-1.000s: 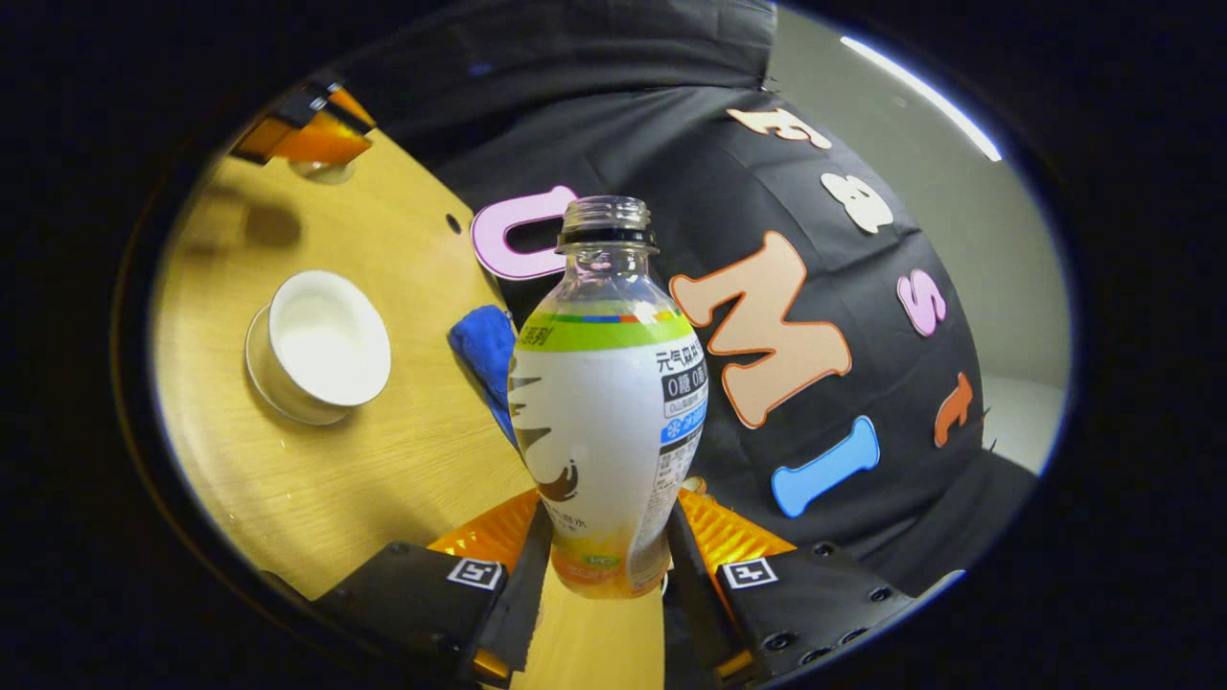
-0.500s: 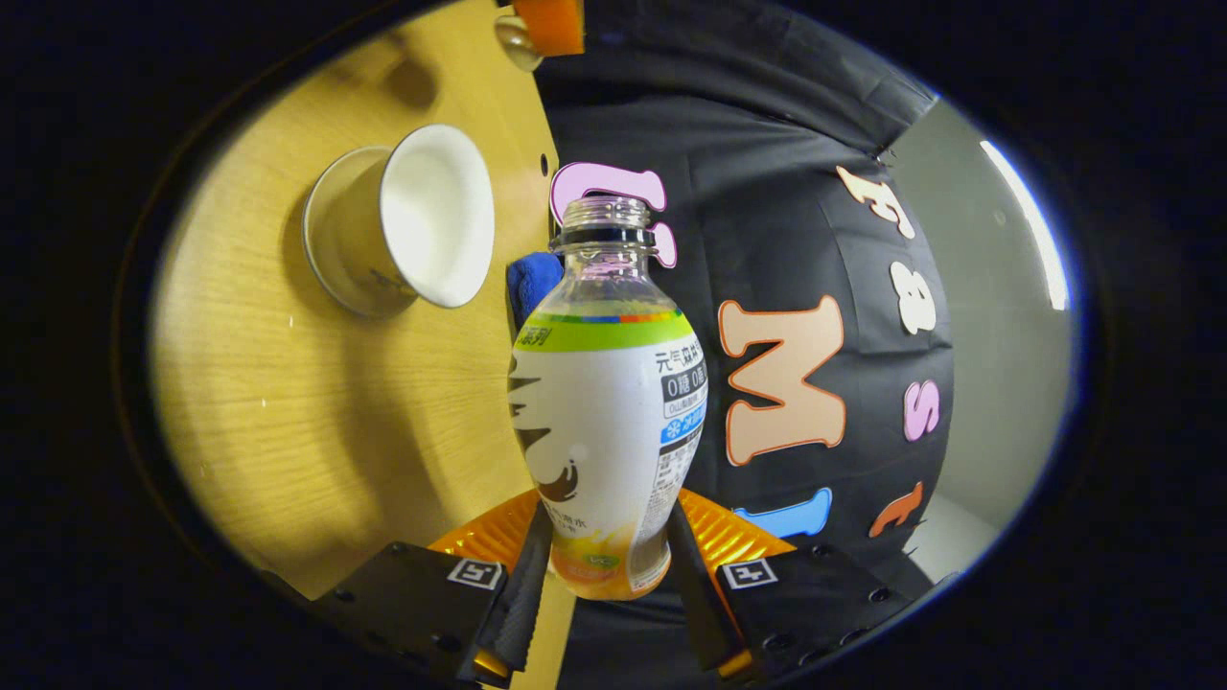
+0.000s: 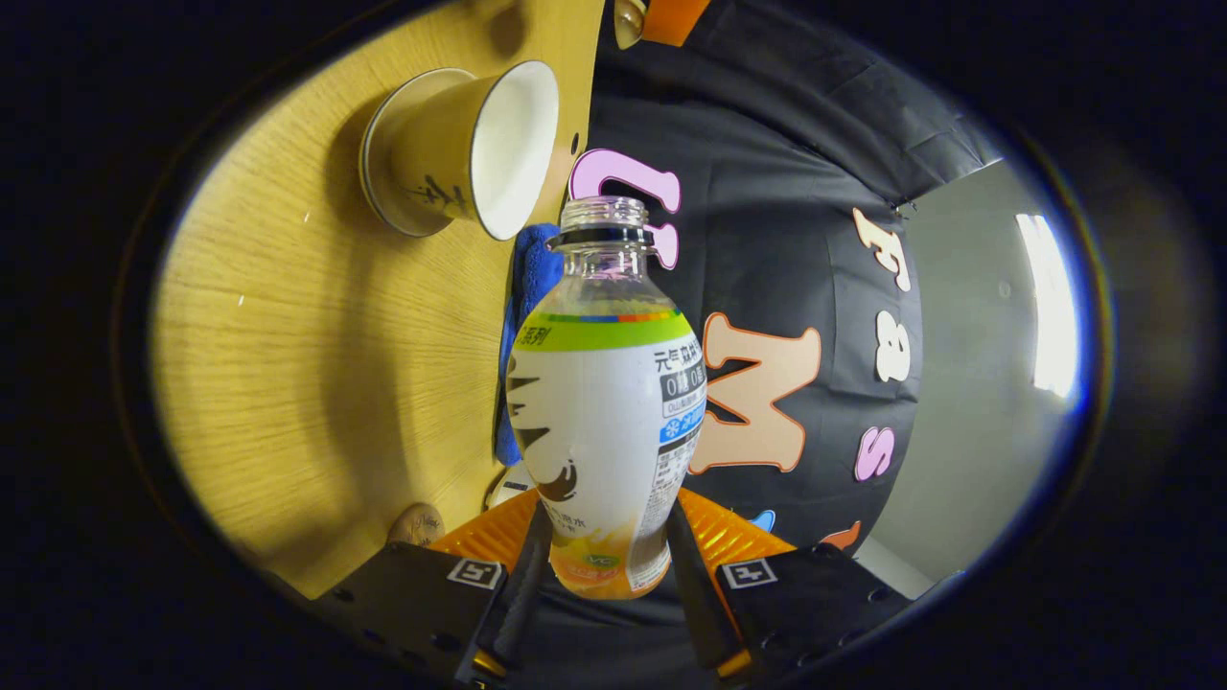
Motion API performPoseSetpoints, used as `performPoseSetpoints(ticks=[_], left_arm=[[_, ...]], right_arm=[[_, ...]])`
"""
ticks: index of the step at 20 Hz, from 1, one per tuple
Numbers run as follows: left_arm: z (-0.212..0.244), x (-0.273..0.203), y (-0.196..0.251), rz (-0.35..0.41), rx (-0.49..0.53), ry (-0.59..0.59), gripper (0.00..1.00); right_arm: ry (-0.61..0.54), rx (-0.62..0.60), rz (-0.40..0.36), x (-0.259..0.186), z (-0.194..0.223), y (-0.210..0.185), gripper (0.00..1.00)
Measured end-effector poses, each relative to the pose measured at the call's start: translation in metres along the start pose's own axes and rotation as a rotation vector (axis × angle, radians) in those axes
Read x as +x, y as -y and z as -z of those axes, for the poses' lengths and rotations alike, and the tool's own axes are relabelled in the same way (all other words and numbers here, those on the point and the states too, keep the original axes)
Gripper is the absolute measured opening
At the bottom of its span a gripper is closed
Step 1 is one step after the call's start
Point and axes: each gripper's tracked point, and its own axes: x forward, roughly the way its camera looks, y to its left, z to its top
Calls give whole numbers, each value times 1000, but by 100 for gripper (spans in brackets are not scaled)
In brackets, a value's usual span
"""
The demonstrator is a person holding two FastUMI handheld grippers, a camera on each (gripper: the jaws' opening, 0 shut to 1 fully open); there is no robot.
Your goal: Open the teacup lid with one hand, grasp the water bottle and pour water into the teacup with the other hand; after pouring, place the water bottle on the coaster and then close the teacup lid.
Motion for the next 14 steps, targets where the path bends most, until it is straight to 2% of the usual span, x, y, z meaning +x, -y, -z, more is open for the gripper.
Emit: performPoseSetpoints(ticks=[14], left_arm=[[-1,0,0,0,0,1,27]], right_arm=[[29,-142,184,2,-5,26,68]])
